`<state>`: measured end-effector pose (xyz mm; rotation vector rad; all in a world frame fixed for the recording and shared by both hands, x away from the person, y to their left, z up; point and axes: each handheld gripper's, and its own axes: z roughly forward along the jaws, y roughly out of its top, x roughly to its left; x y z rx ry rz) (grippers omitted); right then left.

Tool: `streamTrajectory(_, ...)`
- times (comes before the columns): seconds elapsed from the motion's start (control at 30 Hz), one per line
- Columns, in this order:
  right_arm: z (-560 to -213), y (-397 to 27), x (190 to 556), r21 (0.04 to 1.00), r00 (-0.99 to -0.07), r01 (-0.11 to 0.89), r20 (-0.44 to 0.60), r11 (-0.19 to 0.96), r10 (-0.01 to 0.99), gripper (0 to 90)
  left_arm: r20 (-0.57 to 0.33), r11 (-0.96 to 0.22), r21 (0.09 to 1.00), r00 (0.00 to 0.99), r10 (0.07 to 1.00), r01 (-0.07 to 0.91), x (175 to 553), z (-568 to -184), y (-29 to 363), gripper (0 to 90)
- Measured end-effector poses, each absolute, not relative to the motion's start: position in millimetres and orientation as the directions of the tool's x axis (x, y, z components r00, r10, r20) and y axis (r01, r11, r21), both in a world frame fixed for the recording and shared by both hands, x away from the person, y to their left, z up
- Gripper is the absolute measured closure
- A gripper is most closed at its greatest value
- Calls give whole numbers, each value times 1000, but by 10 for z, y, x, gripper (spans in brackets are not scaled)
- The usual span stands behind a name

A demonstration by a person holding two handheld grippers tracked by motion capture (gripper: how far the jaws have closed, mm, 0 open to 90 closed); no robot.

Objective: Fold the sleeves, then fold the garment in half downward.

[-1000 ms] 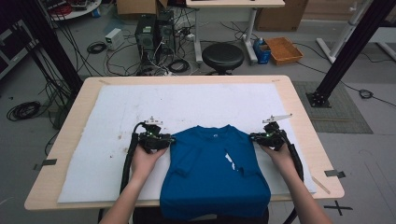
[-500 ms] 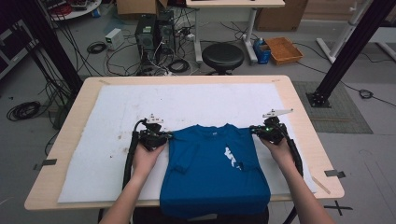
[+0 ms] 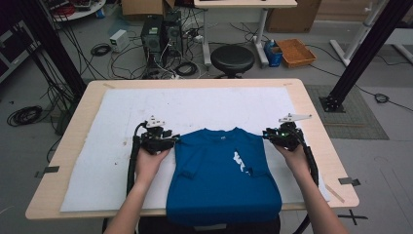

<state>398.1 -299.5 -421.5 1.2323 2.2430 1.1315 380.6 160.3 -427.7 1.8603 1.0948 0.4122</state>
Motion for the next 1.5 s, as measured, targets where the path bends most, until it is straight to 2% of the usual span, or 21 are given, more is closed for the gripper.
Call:
streamTrajectory(0.03,-4192,-3019,3961,784,-561,547,80,296,824,658,-149,-190,840,553,820,508,3794,-4254,1630,521)
streamTrajectory(0.13,-4123,-3115,3908,808,-534,532,88,253,841,521,-138,-183,859,562,815,478,3749,-4184,1707,499)
streamTrajectory(0.33,-4059,-3311,3849,833,-486,521,110,187,867,435,-128,-165,885,568,813,436,3682,-4085,1859,458)
streamTrajectory(1.1,-4037,-3383,3854,846,-474,509,119,162,872,415,-125,-177,891,599,791,419,3666,-4057,1789,439)
streamTrajectory(1.5,-4065,-3117,4044,835,-527,515,128,195,840,539,-180,-201,858,644,744,472,3939,-4038,1534,445)
